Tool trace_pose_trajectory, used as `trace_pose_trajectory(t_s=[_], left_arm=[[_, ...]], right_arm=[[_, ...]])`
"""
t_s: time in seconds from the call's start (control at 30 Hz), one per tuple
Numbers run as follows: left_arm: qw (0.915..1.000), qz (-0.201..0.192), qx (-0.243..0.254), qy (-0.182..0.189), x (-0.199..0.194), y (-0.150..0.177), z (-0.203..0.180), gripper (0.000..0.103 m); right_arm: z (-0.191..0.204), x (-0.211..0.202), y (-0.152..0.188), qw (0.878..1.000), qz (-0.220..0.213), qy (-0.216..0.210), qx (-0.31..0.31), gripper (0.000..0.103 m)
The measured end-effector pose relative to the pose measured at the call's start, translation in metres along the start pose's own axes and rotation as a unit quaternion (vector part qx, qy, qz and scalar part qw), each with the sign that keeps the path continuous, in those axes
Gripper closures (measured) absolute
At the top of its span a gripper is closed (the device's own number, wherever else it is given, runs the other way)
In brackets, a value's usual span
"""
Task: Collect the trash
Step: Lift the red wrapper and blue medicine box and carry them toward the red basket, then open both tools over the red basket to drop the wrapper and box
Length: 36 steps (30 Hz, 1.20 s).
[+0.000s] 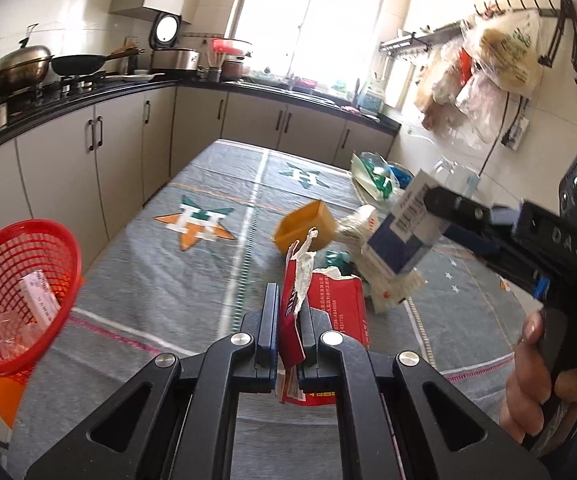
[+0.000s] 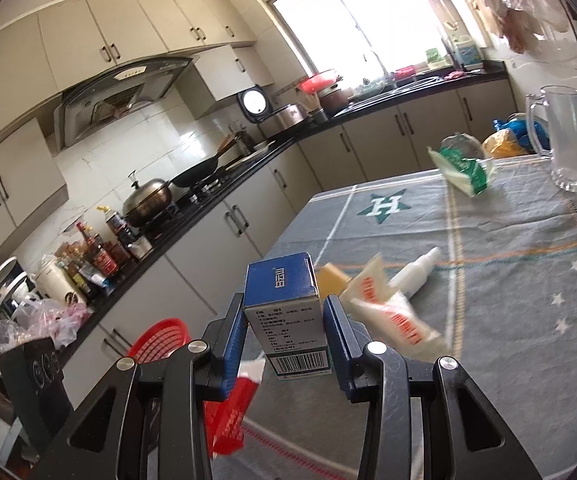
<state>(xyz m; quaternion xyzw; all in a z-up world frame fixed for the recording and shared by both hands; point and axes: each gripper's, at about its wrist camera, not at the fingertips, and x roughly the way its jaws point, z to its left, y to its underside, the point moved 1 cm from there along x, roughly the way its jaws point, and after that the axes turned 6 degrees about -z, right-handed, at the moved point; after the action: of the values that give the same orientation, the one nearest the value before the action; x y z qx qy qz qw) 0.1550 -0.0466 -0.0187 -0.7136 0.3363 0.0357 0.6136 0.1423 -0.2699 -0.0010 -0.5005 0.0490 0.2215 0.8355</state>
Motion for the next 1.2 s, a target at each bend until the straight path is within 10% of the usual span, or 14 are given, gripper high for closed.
trace_pose_trajectory(t_s=[1.2], left_arm=[[0.9693,-0.061,-0.176,-0.161,-0.061,-0.005,0.243,0.097]], right_arm=[[0.191,0.138,0.056,0.98,0.132,-0.117,-0.086,0.061]])
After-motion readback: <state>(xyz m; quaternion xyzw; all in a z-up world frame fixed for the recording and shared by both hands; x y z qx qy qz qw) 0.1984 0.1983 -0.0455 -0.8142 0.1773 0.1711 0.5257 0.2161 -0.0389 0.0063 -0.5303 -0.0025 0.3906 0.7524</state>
